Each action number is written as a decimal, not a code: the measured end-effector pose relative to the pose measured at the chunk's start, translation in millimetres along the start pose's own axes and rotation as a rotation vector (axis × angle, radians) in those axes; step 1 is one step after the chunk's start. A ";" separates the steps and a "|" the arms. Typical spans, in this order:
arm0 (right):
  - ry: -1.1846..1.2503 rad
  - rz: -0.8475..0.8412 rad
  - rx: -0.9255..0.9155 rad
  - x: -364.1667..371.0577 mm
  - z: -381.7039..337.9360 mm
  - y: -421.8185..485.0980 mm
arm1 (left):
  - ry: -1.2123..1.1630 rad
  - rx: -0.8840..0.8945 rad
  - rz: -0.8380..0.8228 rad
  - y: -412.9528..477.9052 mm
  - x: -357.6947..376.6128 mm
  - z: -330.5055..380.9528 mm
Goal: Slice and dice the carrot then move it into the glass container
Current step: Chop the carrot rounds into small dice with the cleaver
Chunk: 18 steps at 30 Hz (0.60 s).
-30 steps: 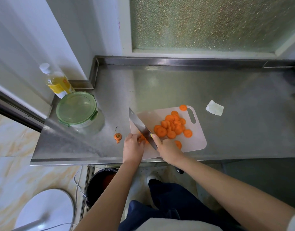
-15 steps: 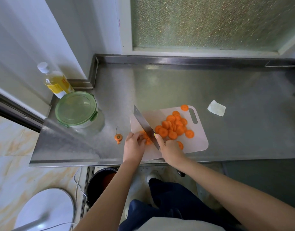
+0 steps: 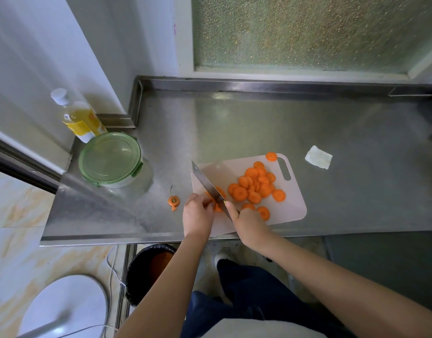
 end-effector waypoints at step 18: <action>0.108 0.038 0.082 11.3 16.0 17.5 | -0.012 0.020 -0.048 1.5 -0.7 0.8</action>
Point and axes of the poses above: each hand's wrist, its own y-axis towards the middle knuckle, its own x-axis out of the palm, z = x × y, the point moved 8 cm from there along y, towards the middle knuckle, and after that the axes turned 4 degrees about y, right-handed, at the moved point
